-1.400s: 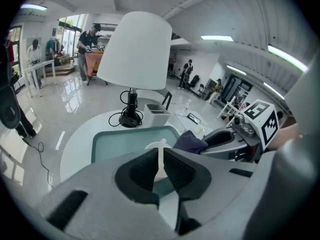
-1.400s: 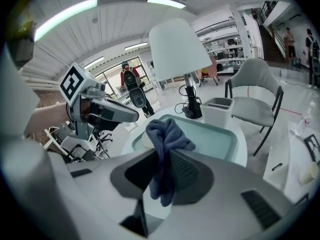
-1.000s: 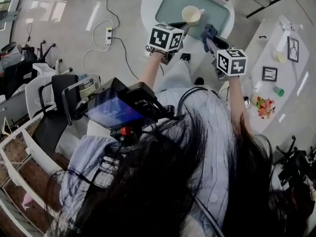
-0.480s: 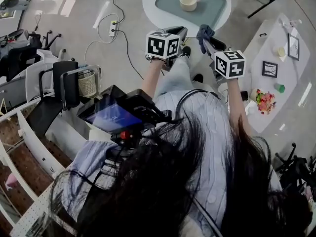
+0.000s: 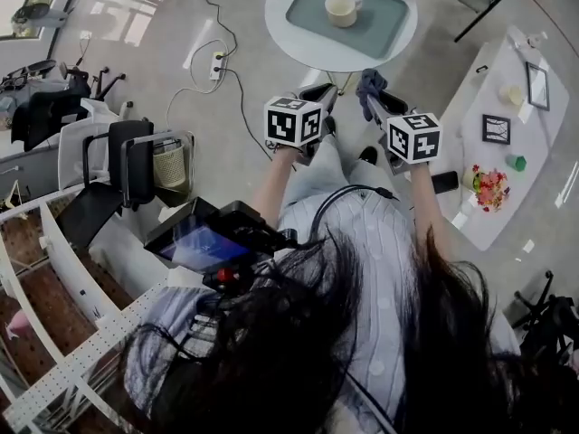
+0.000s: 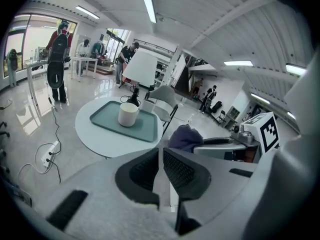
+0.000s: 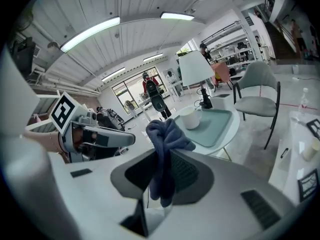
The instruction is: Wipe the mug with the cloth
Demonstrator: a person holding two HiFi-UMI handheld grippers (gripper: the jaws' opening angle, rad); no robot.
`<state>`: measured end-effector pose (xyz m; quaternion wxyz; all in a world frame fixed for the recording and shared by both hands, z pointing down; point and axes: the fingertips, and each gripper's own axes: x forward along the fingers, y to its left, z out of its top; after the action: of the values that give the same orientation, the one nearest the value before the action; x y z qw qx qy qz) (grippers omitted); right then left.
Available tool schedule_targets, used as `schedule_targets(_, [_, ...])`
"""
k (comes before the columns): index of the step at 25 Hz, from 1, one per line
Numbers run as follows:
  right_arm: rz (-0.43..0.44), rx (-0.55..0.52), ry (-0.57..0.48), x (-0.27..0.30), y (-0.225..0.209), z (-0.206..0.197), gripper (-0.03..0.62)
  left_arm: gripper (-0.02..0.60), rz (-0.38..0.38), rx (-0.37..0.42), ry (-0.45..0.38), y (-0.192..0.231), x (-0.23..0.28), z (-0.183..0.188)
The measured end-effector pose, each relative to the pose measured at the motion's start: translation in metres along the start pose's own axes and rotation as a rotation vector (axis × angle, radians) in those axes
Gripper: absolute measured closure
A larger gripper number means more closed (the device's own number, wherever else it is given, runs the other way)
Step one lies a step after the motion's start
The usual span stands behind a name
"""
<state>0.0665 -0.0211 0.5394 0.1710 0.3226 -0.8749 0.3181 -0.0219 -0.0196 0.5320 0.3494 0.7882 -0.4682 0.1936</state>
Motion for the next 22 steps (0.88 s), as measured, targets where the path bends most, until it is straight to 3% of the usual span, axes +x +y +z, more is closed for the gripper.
schedule_targets(11, [-0.006, 0.012, 0.002, 0.002, 0.037, -0.016, 0.499, 0.538, -0.010, 0.009, 0.010, 0.004, -0.036, -0.031])
schedule_targets(22, [-0.049, 0.041, -0.034, 0.002, 0.126, -0.054, 0.499, 0.538, -0.073, 0.103, 0.040, 0.015, -0.111, -0.091])
